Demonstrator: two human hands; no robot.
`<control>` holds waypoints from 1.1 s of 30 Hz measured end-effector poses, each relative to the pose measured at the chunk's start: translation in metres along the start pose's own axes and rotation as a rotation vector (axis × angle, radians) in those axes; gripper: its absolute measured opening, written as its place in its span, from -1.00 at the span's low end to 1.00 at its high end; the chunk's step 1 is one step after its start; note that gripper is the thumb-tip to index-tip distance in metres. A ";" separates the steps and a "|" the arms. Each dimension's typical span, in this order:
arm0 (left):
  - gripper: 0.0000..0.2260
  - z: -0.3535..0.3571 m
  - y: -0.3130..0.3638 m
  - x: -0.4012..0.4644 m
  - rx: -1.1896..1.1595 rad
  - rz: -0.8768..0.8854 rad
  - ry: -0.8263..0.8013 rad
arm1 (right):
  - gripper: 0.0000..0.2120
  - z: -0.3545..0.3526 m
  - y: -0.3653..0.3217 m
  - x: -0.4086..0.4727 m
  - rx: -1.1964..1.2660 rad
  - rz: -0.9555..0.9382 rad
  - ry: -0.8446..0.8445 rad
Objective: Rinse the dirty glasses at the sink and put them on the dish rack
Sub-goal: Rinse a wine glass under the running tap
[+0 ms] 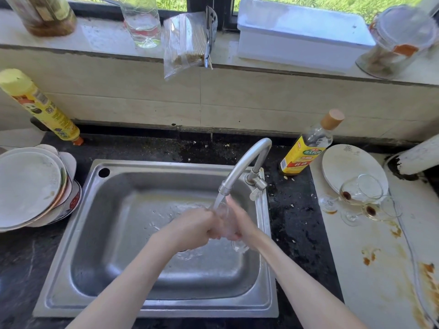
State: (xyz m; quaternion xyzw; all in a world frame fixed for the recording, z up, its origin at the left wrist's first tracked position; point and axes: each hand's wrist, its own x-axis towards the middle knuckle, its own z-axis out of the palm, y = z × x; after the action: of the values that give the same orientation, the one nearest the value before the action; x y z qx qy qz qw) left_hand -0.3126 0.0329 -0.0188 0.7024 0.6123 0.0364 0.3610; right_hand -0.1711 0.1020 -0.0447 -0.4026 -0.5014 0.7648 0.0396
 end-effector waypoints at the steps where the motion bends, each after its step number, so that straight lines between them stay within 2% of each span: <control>1: -0.70 -0.002 -0.001 0.000 -0.037 -0.022 0.027 | -0.32 0.001 0.000 -0.001 0.016 -0.012 -0.019; 6: -0.60 -0.005 0.000 -0.006 -0.371 -0.041 0.315 | -0.50 0.006 0.001 0.004 0.019 -0.125 0.058; 8: -0.67 -0.005 0.002 -0.008 -0.419 -0.005 0.249 | -0.51 0.007 -0.005 0.002 -0.021 -0.102 0.082; 10: -0.81 -0.011 0.005 -0.009 -0.335 0.015 0.104 | -0.46 0.007 -0.006 0.002 -0.084 -0.044 0.069; 12: -0.90 -0.015 0.004 -0.009 -0.232 -0.016 0.008 | -0.42 0.008 -0.006 0.002 -0.041 0.008 0.007; 14: -0.98 -0.016 0.007 -0.007 -0.265 -0.072 0.077 | -0.35 0.006 -0.002 0.003 0.008 0.026 -0.093; 16: -0.79 -0.011 0.007 -0.004 -0.356 -0.121 0.238 | -0.41 0.005 0.000 0.002 0.029 -0.031 -0.182; 18: -0.72 -0.005 0.006 -0.004 -0.463 -0.142 0.324 | -0.39 0.004 -0.001 0.000 0.043 -0.063 -0.148; 19: -0.75 -0.005 0.005 -0.006 -0.476 -0.111 0.295 | -0.32 0.003 -0.002 0.000 0.054 -0.053 -0.094; 21: -0.87 -0.007 0.001 -0.008 -0.438 -0.008 0.152 | -0.36 0.001 0.000 0.004 0.031 -0.001 0.001; 22: -0.88 -0.009 -0.001 -0.009 -0.397 0.025 0.088 | -0.40 0.001 0.001 0.005 0.007 0.049 0.017; 24: -0.85 -0.014 -0.002 -0.010 -0.310 0.025 0.047 | -0.33 0.002 0.000 0.006 0.002 0.125 -0.015; 26: -0.87 -0.014 -0.002 -0.006 -0.335 0.000 0.144 | -0.26 0.002 0.001 0.007 0.028 0.137 -0.042; 29: -0.70 -0.005 -0.004 -0.004 -0.548 -0.111 0.346 | -0.43 0.003 -0.004 0.000 -0.059 -0.008 -0.010; 31: -0.70 0.002 -0.007 -0.003 -0.612 -0.122 0.426 | -0.53 0.007 -0.008 -0.007 -0.074 -0.039 -0.023; 33: -0.74 0.003 -0.008 -0.001 -0.609 -0.095 0.434 | -0.43 0.012 -0.009 -0.006 0.013 0.038 -0.031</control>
State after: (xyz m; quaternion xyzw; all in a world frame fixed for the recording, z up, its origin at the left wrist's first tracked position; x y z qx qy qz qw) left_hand -0.3176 0.0301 -0.0252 0.5096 0.6674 0.3484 0.4165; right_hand -0.1775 0.0944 -0.0321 -0.3999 -0.4892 0.7748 0.0197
